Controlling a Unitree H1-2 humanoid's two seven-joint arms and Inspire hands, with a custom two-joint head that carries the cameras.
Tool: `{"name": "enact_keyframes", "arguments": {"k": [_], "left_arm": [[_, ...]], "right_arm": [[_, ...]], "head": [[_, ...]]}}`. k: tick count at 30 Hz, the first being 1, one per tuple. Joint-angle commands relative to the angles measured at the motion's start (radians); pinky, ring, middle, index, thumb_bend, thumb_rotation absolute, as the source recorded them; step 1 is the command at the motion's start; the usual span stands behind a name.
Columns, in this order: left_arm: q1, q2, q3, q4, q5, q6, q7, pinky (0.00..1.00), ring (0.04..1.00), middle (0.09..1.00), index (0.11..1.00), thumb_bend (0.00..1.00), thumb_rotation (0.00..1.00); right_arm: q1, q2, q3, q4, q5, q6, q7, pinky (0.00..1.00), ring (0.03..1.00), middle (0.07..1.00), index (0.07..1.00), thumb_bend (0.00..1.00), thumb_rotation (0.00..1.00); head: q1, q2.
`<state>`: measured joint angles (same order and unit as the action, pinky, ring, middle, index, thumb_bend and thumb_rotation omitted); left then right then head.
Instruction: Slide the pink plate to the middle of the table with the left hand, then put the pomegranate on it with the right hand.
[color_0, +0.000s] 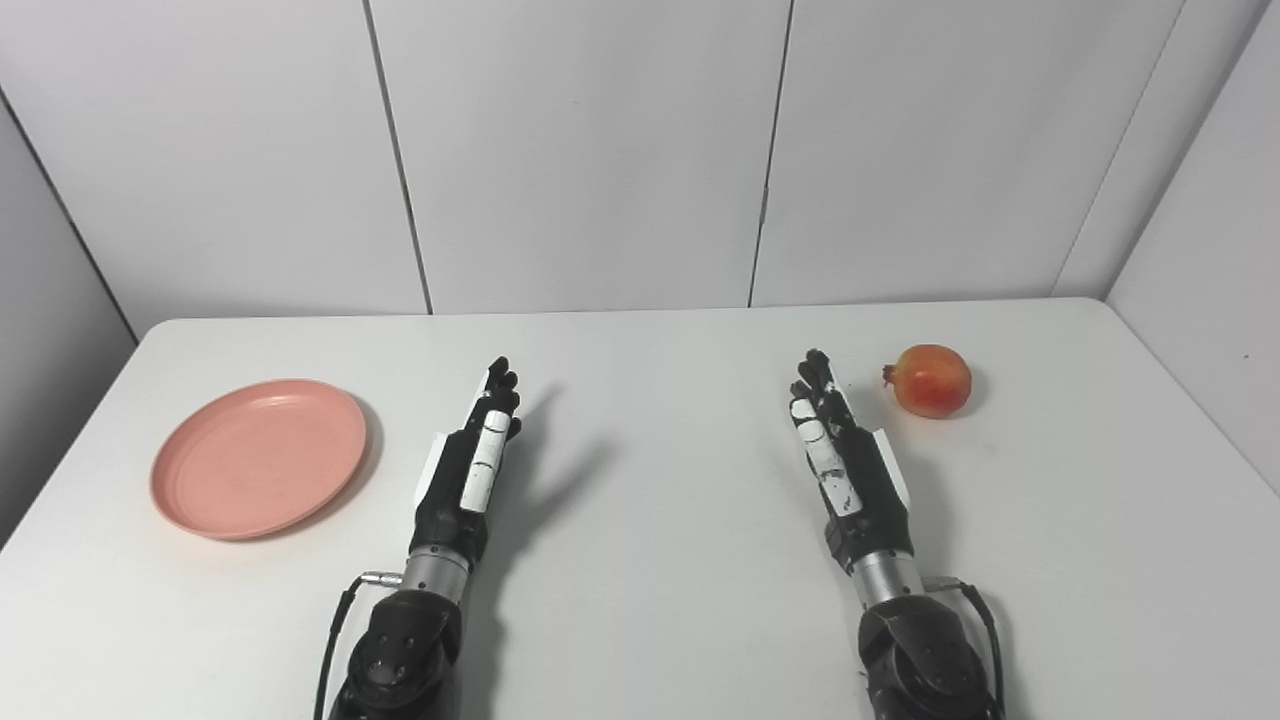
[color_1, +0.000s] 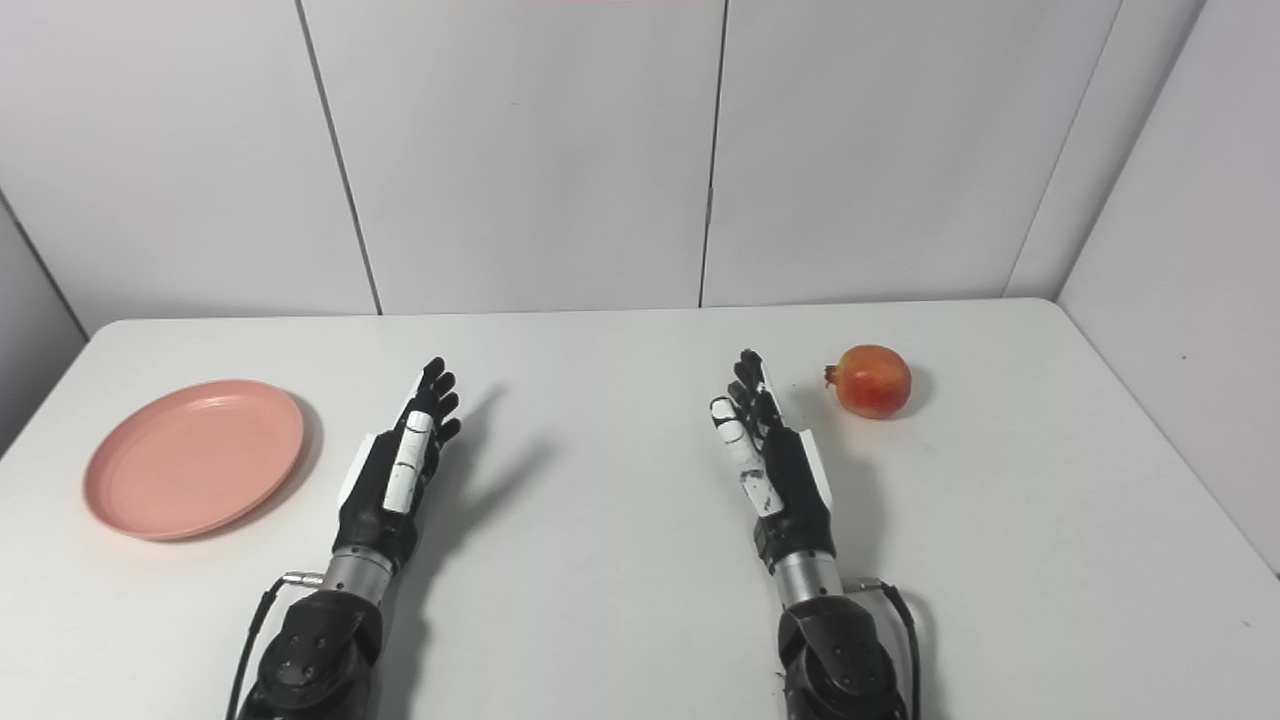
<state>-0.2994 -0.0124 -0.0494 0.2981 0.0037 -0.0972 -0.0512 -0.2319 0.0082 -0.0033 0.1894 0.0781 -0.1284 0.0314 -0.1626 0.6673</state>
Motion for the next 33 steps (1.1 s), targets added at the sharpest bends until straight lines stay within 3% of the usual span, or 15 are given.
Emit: {"name": "enact_keyframes", "arguments": {"k": [1, 10, 15, 18, 19, 22, 33], "left_arm": [[-0.024, 0.003, -0.006, -0.022, 0.011, -0.035, -0.001, 0.97, 0.989, 1.0, 0.997, 0.62, 1.0], [-0.023, 0.0, -0.005, -0.023, 0.017, -0.036, -0.002, 0.96, 0.988, 1.0, 0.999, 0.62, 1.0], [-0.019, -0.027, -0.013, -0.009, 0.058, -0.05, 0.044, 0.93, 0.964, 0.983, 0.974, 0.64, 1.0], [-0.014, -0.052, -0.032, -0.006, 0.116, -0.028, 0.094, 0.93, 0.951, 0.966, 0.953, 0.69, 1.0], [-0.013, -0.058, -0.037, -0.006, 0.126, -0.022, 0.101, 0.94, 0.964, 0.976, 0.958, 0.7, 1.0], [-0.014, -0.06, -0.063, 0.001, 0.117, -0.017, 0.065, 0.99, 0.994, 0.996, 0.99, 0.68, 1.0], [-0.028, -0.077, -0.086, 0.032, 0.115, -0.024, 0.055, 1.0, 1.0, 1.0, 1.0, 0.61, 1.0]], "right_arm": [[-0.021, 0.007, -0.002, -0.025, 0.004, -0.017, 0.002, 0.99, 0.984, 0.991, 0.986, 0.67, 0.8], [-0.021, 0.004, -0.002, -0.022, 0.004, -0.02, 0.004, 0.99, 0.985, 0.992, 0.987, 0.65, 0.8], [-0.009, -0.018, -0.009, -0.033, 0.028, -0.013, 0.027, 1.0, 0.999, 1.0, 1.0, 0.67, 0.8], [0.006, -0.057, -0.006, -0.051, 0.047, 0.003, 0.069, 1.0, 1.0, 1.0, 1.0, 0.66, 0.84], [0.01, -0.067, -0.007, -0.055, 0.054, 0.006, 0.083, 1.0, 1.0, 1.0, 1.0, 0.65, 0.86], [0.014, -0.097, -0.014, -0.044, 0.077, -0.007, 0.119, 1.0, 1.0, 1.0, 1.0, 0.63, 0.88], [0.009, -0.134, -0.034, -0.001, 0.113, -0.028, 0.155, 1.0, 1.0, 1.0, 1.0, 0.63, 0.89]], "head": [[0.001, 0.001], [0.021, -0.003], [0.146, -0.03], [0.267, -0.065], [0.267, -0.065], [0.347, -0.093], [0.396, -0.123]]}}
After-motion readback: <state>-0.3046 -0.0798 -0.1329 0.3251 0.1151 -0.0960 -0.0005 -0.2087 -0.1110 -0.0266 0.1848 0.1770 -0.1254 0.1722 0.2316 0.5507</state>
